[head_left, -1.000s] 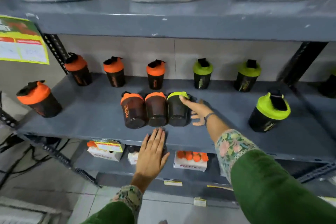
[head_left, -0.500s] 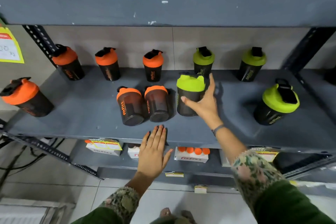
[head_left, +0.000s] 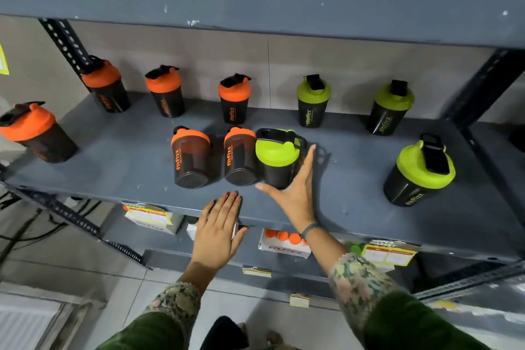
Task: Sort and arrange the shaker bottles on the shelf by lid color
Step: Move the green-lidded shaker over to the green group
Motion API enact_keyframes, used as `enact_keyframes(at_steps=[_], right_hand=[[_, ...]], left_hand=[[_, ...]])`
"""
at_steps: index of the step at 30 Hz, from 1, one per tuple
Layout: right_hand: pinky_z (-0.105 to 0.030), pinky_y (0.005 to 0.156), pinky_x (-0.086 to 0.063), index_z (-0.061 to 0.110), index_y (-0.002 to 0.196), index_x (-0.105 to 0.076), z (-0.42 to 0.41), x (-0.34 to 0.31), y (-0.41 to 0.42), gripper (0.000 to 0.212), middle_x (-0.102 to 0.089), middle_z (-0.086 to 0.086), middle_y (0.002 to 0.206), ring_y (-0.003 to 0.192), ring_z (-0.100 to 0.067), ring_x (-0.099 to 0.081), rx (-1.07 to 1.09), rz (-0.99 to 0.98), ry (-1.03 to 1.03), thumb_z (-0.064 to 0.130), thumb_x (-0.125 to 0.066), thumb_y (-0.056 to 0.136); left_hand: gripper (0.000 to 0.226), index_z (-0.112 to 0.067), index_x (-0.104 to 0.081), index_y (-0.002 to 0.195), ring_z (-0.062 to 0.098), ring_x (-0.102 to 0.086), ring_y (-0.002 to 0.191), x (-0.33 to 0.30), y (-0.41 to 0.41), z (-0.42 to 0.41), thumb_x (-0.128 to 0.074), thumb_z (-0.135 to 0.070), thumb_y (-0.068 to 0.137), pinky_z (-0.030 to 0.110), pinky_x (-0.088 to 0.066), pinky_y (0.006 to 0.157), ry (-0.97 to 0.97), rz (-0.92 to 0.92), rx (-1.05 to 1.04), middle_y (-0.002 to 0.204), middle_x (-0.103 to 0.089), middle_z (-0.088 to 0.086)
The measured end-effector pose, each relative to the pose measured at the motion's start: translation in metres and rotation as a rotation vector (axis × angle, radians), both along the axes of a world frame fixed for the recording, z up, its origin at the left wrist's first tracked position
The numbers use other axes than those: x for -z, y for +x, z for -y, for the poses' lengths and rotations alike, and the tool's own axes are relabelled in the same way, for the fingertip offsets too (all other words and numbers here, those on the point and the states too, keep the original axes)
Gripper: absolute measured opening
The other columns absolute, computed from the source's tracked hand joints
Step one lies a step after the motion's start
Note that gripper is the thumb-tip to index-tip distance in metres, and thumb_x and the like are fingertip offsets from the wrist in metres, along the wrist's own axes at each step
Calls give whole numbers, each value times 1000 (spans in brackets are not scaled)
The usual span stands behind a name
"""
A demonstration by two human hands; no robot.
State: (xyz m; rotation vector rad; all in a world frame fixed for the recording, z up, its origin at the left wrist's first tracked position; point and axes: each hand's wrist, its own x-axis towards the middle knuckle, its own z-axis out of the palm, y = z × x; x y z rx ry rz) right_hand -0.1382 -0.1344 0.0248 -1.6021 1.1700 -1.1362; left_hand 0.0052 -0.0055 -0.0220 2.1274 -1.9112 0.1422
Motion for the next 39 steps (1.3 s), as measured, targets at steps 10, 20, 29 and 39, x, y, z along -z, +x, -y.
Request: enact_keyframes(at_steps=[10, 20, 29, 39], right_hand=[[-43, 96, -51, 10, 125, -49, -8, -26, -41, 59, -64, -15, 125, 110, -23, -64, -207, 395, 487, 19, -77, 73], [-46, 87, -51, 15, 118, -61, -48, -79, -102, 90, -69, -12, 117, 104, -30, -65, -357, 802, 962, 43, -91, 38], [-29, 76, -57, 13, 113, -61, -28, -79, -97, 63, -76, 1, 94, 91, -13, -70, -276, 611, 598, 26, -81, 55], [-39, 104, -46, 7, 131, -44, 62, -34, -99, 88, -58, -12, 132, 120, -22, -56, -262, -34, 246, 4, -87, 55]], left_hand=[[59, -8, -44, 137, 22, -37, 133, -4, 0, 0, -21, -47, 99, 35, -15, 115, 24, 10, -15, 143, -48, 10], [60, -9, -42, 138, 23, -34, 133, -3, -2, 1, -19, -47, 97, 34, -10, 115, 34, 8, -25, 142, -48, 12], [59, -9, -40, 140, 22, -33, 134, -1, 0, -2, -27, -45, 96, 34, -10, 116, 35, 8, -24, 144, -45, 11], [59, -11, -39, 141, 20, -30, 135, -2, 1, -3, -31, -45, 94, 31, -7, 117, 52, 18, -22, 145, -44, 9]])
